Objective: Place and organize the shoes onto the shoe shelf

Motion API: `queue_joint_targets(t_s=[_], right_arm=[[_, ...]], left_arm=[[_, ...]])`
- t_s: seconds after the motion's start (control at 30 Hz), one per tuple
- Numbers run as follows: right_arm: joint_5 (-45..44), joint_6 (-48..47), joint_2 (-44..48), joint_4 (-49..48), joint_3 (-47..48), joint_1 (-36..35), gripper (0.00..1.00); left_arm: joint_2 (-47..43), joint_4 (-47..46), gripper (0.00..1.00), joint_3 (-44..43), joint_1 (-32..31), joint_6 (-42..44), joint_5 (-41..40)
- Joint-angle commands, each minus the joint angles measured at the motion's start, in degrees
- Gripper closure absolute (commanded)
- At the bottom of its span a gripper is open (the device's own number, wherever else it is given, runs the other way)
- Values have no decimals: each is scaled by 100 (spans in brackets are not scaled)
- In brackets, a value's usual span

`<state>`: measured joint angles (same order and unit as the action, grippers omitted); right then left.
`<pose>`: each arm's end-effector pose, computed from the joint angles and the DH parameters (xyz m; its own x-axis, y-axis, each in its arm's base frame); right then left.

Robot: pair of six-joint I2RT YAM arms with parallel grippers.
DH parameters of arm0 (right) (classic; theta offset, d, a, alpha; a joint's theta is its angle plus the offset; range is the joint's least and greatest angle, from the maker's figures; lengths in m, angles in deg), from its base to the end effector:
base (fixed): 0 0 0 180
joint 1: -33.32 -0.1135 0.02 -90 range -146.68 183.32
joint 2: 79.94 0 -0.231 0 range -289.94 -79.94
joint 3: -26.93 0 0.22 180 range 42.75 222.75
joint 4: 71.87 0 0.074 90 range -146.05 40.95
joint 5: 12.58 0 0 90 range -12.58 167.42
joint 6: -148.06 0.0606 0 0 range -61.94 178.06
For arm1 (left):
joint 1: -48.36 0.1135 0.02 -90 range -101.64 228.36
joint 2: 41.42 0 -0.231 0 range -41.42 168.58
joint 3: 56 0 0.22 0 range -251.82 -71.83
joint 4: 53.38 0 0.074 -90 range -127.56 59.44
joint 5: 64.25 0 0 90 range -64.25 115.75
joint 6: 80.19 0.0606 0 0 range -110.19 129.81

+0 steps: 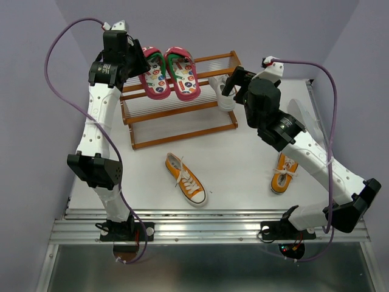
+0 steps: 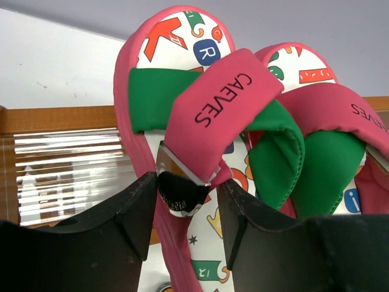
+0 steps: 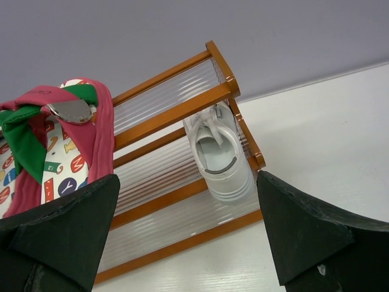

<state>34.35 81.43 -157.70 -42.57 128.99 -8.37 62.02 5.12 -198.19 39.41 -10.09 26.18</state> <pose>0.2436 0.1615 0.4195 -0.0510 0.3427 -0.9381 0.0461 0.9391 0.3405 0.3673 -0.0583 0.4304 -0.3692 -0.2864 -0.8841 0.0392 0.9457 -0.3227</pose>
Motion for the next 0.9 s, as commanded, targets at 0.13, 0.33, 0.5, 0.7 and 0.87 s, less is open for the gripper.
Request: queue_joint_targets(t_s=[0.13,0.33,0.5,0.7,0.87], right_arm=[[-272,9,138,-82,-98,-14,0],[-746,-96,33,320,-274,99,0],[235,719,67,1323,-467,1354,0],[1450,1362,305,2246,-1240,2885,0],[1459,2413,427,3386,-1670,3000,0]], left_arm=[[-289,-383,45,-108,-10,-84,309],[-605,-374,33,-221,-2,3,335],[-991,-190,18,-617,-10,320,72],[-1861,-312,7,-118,-10,724,-508],[-2863,-1127,7,1524,-19,751,-615]])
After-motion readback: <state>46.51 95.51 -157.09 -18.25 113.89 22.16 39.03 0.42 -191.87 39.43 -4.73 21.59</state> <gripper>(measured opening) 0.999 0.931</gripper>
